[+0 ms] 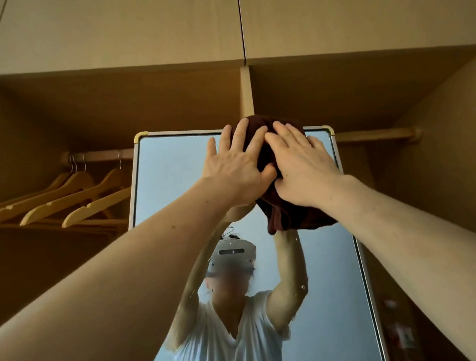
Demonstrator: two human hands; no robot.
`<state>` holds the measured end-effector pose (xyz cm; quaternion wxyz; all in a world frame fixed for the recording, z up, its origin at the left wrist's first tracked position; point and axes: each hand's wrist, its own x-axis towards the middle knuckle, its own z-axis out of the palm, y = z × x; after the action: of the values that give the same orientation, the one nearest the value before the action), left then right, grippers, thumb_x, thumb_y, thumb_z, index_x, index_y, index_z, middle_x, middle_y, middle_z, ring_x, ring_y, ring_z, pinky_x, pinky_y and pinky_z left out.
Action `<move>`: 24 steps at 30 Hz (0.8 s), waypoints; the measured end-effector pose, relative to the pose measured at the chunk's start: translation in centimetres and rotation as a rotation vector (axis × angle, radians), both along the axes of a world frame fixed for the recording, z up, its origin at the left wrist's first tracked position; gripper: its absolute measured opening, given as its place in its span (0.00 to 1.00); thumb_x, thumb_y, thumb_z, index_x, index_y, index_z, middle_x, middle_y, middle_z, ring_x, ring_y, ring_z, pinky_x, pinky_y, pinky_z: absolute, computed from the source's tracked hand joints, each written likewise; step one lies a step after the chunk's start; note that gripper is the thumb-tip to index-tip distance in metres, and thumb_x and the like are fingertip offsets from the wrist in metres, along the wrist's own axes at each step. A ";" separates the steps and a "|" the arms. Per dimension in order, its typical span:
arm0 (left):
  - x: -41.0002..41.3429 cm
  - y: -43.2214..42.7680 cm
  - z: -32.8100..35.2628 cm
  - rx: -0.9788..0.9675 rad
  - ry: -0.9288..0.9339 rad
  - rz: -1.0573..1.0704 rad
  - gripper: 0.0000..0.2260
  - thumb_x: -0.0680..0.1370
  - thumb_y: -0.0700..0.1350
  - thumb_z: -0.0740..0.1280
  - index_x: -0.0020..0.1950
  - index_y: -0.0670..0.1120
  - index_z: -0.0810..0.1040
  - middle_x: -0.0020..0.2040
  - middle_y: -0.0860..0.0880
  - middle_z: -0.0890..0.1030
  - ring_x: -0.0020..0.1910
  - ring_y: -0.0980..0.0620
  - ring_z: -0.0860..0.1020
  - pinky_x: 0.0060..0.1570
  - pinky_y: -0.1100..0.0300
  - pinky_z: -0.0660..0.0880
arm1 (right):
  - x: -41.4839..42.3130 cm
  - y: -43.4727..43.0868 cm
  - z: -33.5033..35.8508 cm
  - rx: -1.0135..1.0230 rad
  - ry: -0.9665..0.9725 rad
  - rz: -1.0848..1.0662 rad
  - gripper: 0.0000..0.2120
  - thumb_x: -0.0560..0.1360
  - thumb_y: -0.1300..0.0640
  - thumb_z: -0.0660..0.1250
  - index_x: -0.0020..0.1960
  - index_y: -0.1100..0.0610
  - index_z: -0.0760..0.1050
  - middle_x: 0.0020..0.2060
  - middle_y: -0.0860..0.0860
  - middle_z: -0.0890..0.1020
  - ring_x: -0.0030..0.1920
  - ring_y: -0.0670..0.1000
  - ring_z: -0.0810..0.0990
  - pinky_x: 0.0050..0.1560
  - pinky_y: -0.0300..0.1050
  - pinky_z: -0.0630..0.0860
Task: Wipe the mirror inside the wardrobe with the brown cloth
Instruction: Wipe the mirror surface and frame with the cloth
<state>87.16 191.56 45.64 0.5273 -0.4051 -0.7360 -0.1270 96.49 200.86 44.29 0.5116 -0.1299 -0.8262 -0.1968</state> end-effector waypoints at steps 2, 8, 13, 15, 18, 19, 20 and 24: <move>-0.1 0.2 -0.7 0.032 0.023 -0.040 0.30 0.79 0.59 0.51 0.78 0.54 0.43 0.79 0.47 0.42 0.77 0.43 0.42 0.74 0.46 0.45 | -0.5 -0.3 -0.5 -0.026 0.027 0.025 0.36 0.76 0.57 0.63 0.77 0.55 0.47 0.77 0.53 0.46 0.76 0.54 0.43 0.74 0.55 0.48; 0.1 -0.2 -4.4 0.039 0.128 0.000 0.29 0.80 0.57 0.52 0.78 0.49 0.50 0.78 0.42 0.49 0.76 0.39 0.48 0.73 0.45 0.45 | -0.7 -0.3 -4.4 -0.015 0.064 0.084 0.35 0.77 0.57 0.62 0.77 0.55 0.46 0.77 0.53 0.45 0.76 0.54 0.42 0.75 0.52 0.47; -1.3 -0.6 -8.7 0.071 0.323 -0.073 0.27 0.76 0.55 0.59 0.69 0.41 0.72 0.68 0.35 0.71 0.69 0.35 0.67 0.70 0.41 0.59 | -0.8 0.0 -9.2 0.062 0.011 0.046 0.37 0.75 0.57 0.65 0.77 0.58 0.47 0.77 0.57 0.46 0.76 0.57 0.43 0.73 0.51 0.45; -1.6 -0.6 -7.9 0.052 0.316 -0.072 0.27 0.75 0.55 0.58 0.69 0.40 0.72 0.68 0.34 0.71 0.69 0.34 0.68 0.69 0.41 0.61 | -0.7 0.2 -8.5 0.058 -0.020 0.020 0.38 0.76 0.57 0.64 0.77 0.58 0.44 0.77 0.57 0.44 0.76 0.56 0.41 0.73 0.52 0.44; -1.4 -0.4 -5.0 0.031 0.260 -0.077 0.30 0.75 0.57 0.53 0.74 0.44 0.64 0.74 0.36 0.62 0.74 0.37 0.59 0.72 0.44 0.55 | -0.4 0.3 -5.0 0.066 -0.016 0.015 0.37 0.76 0.58 0.63 0.77 0.56 0.44 0.77 0.56 0.44 0.76 0.55 0.41 0.75 0.53 0.47; -1.5 -0.3 -3.7 0.035 0.239 -0.075 0.31 0.76 0.58 0.52 0.77 0.46 0.59 0.76 0.38 0.57 0.76 0.40 0.54 0.73 0.46 0.51 | -0.3 0.3 -3.5 0.063 -0.015 0.017 0.37 0.76 0.59 0.63 0.77 0.56 0.45 0.77 0.55 0.44 0.76 0.55 0.42 0.75 0.53 0.48; -1.5 -0.3 -2.4 0.039 0.208 -0.077 0.30 0.78 0.58 0.52 0.78 0.48 0.54 0.78 0.40 0.53 0.77 0.42 0.50 0.74 0.48 0.48 | -0.1 0.2 -2.0 0.054 -0.020 0.021 0.37 0.75 0.59 0.63 0.77 0.56 0.46 0.77 0.55 0.45 0.76 0.55 0.43 0.74 0.53 0.49; -1.0 0.0 0.1 0.025 0.099 -0.103 0.30 0.80 0.56 0.55 0.78 0.52 0.48 0.79 0.44 0.45 0.77 0.46 0.43 0.74 0.51 0.46 | 0.0 0.1 0.8 -0.022 -0.015 0.072 0.37 0.74 0.61 0.66 0.76 0.55 0.48 0.77 0.53 0.48 0.76 0.54 0.45 0.73 0.55 0.52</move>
<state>86.11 191.56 45.75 0.5606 -0.4418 -0.6856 -0.1431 96.46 200.94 45.06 0.5105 -0.1044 -0.8364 -0.1701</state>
